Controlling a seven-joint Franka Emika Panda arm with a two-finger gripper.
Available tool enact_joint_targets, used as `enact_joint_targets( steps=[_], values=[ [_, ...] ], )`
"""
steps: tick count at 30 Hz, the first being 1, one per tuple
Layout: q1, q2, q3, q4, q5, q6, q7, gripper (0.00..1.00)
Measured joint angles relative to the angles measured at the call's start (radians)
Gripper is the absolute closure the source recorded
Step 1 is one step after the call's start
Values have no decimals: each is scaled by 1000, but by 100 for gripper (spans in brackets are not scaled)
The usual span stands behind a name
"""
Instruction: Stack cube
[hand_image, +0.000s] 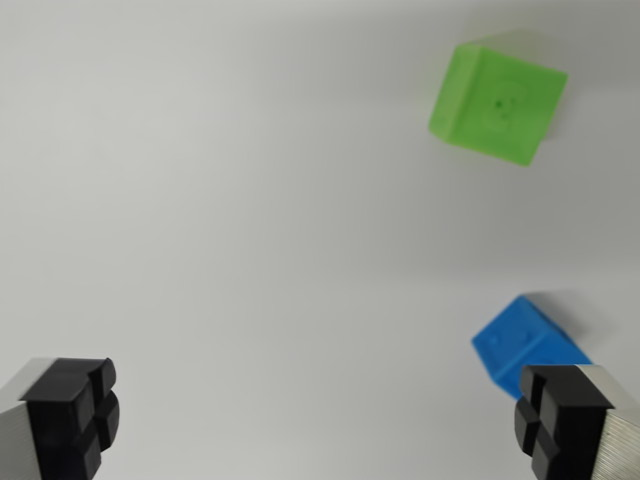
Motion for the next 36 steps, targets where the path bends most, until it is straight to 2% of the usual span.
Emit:
enact_joint_targets(
  steps=[18, 24, 36],
  values=[
    [-36, 92, -23, -11, 21, 119, 10, 0],
    [-50, 132, -30, -11, 33, 165, 14, 0],
    [-88, 234, -41, 9, 63, 261, 19, 0]
  ],
)
